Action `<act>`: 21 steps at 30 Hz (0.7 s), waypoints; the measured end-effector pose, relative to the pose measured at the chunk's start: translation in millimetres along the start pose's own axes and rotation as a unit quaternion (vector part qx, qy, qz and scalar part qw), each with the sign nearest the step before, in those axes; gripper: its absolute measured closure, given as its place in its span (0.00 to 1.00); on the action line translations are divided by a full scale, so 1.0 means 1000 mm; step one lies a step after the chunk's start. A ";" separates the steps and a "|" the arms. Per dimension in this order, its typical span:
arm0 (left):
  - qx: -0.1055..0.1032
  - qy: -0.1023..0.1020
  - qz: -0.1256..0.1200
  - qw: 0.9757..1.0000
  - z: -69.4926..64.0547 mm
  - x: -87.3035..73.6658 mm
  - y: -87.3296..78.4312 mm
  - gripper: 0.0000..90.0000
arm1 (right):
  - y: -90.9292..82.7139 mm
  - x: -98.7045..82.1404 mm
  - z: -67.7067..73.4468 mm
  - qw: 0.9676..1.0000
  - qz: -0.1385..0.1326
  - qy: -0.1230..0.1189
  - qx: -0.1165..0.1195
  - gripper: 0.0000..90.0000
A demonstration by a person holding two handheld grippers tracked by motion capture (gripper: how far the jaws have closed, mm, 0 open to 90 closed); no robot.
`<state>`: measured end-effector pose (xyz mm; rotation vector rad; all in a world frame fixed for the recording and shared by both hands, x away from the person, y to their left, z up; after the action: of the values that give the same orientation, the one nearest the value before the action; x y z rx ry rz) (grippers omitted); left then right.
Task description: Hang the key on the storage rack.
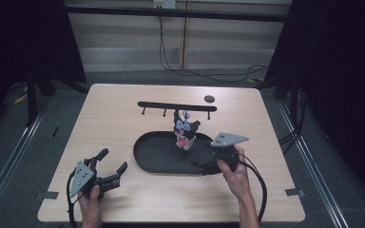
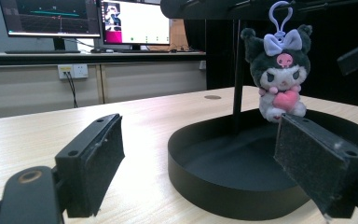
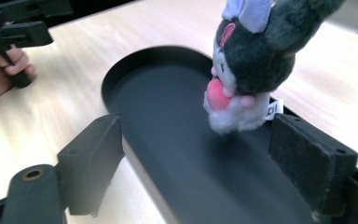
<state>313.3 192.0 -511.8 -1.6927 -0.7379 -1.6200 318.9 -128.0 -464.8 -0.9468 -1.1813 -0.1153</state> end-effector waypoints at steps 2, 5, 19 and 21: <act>0.000 0.000 0.000 1.000 0.000 0.000 0.000 0.17 | 0.000 -0.009 0.001 1.000 -0.018 0.002 -0.013 0.17; -0.001 0.002 0.000 1.000 0.000 0.000 0.000 0.17 | 0.002 -0.025 0.001 0.998 -0.032 0.006 -0.046 0.17; 0.000 -0.001 -0.001 1.000 0.000 0.000 0.000 0.17 | -0.001 -0.063 -0.002 0.963 -0.203 0.020 -0.175 0.16; -0.001 0.002 -0.001 1.000 0.000 0.000 0.000 0.17 | -0.003 -0.063 0.001 0.959 -0.217 0.016 -0.180 0.16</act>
<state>313.4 192.0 -511.6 -1.6909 -0.7363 -1.6257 289.9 -153.5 -514.6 -0.9783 -1.3500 -0.7160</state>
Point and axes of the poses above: each handheld gripper's, and its own axes: y roughly forward along the jaws, x roughly out of its top, z roughly to its left, the point moved 7 cm from there along y, roughly forward along the jaws, and after that the axes turned 4 degrees about z, right-handed, at the moved point
